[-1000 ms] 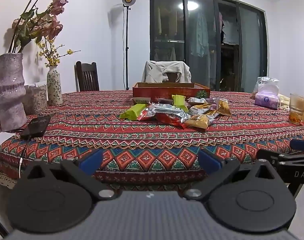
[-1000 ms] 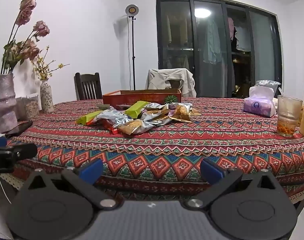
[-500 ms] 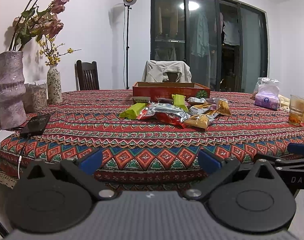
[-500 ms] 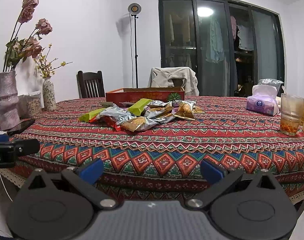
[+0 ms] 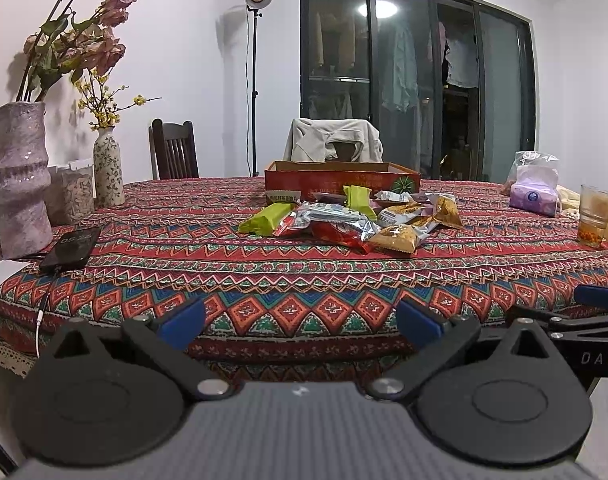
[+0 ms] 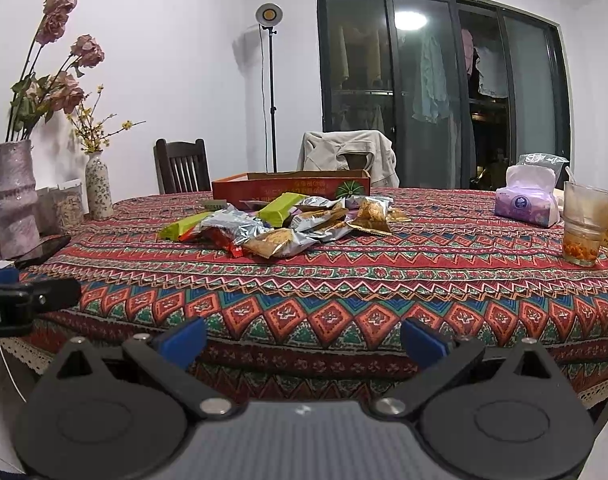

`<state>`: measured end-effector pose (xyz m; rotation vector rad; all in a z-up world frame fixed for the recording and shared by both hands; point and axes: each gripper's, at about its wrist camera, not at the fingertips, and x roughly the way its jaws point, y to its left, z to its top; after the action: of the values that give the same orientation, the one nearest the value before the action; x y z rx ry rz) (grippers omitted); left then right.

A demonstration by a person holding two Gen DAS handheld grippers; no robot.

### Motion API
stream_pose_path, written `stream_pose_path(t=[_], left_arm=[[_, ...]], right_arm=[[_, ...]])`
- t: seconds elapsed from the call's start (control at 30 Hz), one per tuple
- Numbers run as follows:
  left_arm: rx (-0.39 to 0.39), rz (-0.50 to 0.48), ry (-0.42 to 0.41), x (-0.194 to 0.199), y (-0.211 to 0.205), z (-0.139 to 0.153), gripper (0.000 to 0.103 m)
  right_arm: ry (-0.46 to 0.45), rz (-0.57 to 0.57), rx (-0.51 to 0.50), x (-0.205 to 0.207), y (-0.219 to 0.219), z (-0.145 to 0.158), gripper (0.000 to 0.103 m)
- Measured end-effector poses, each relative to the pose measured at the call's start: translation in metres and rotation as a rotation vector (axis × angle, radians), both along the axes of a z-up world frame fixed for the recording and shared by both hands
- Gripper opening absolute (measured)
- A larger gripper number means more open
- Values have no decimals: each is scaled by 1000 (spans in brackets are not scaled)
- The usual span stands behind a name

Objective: Organize snacks

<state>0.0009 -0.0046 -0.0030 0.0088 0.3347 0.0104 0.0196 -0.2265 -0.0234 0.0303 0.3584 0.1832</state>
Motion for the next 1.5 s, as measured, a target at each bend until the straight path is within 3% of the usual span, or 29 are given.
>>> stream_pose_path(t=[1.2, 1.5], left_arm=[[5, 8, -7, 0, -2, -2, 103], [13, 7, 7, 18, -4, -2, 103]], right_arm=[[-8, -1, -9, 1, 2, -1, 103], [-10, 2, -3, 7, 3, -5, 103]])
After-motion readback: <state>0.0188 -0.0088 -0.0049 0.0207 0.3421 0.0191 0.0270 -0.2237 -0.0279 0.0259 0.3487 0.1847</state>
